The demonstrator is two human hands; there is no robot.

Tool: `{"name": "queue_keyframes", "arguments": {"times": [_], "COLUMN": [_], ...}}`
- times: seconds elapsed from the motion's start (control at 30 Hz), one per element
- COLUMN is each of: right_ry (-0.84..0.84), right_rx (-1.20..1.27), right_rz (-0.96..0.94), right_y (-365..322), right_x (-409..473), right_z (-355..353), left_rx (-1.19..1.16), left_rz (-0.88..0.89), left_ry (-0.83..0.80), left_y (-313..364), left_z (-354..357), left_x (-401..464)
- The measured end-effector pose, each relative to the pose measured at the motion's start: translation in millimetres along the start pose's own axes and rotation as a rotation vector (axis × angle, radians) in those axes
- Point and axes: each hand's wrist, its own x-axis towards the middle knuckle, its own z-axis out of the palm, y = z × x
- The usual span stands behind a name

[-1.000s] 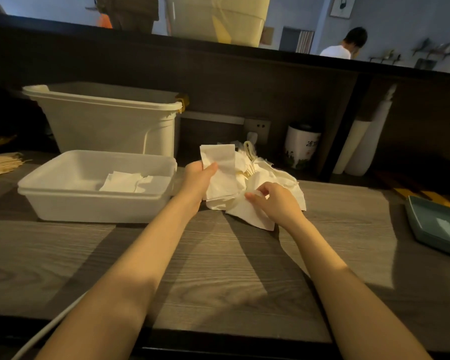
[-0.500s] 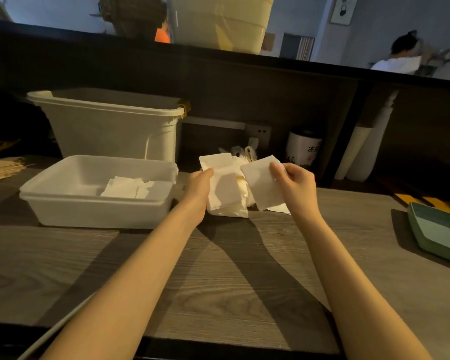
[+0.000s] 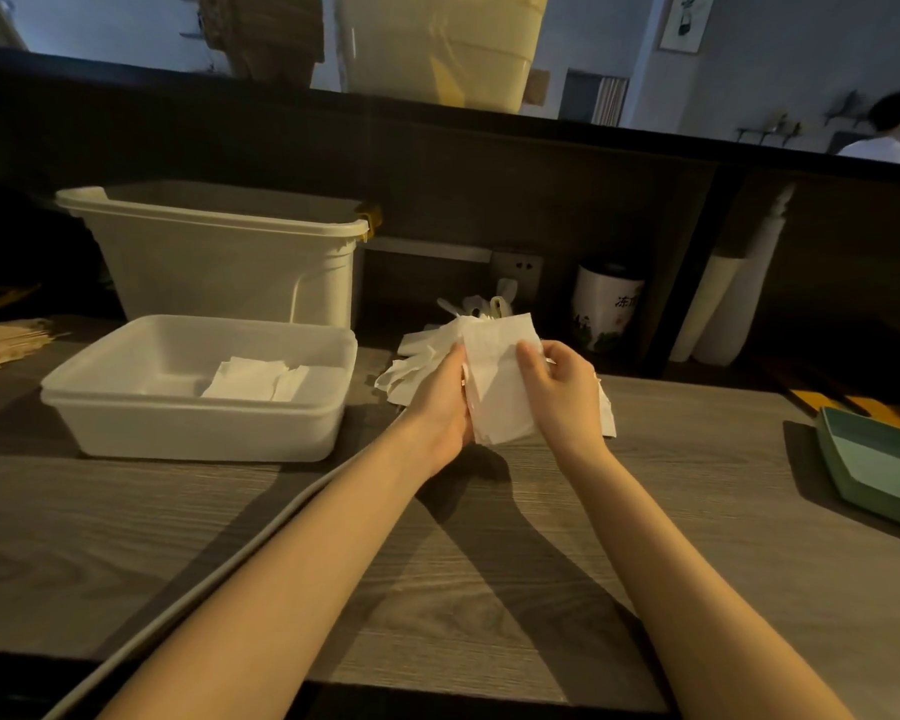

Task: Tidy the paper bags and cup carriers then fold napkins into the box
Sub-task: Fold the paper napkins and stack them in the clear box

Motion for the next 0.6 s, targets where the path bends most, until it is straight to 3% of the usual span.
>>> {"name": "queue_keyframes", "arguments": {"times": [0.23,0.6], "right_ry": [0.019,-0.033], "right_rx": [-0.139,-0.061], "right_rz": [-0.057,0.02], "right_y": [2.8,0.8], "right_x": [1.0,2.6], "right_z": [-0.4,-0.5], "left_rx": [0.29,0.244], "left_rz": [0.154,0.132], "left_ry": [0.056,0.07], "left_y": [-5.6,-3.8], "left_z": [-1.2,-3.6], "left_x": [1.7,2.0]}}
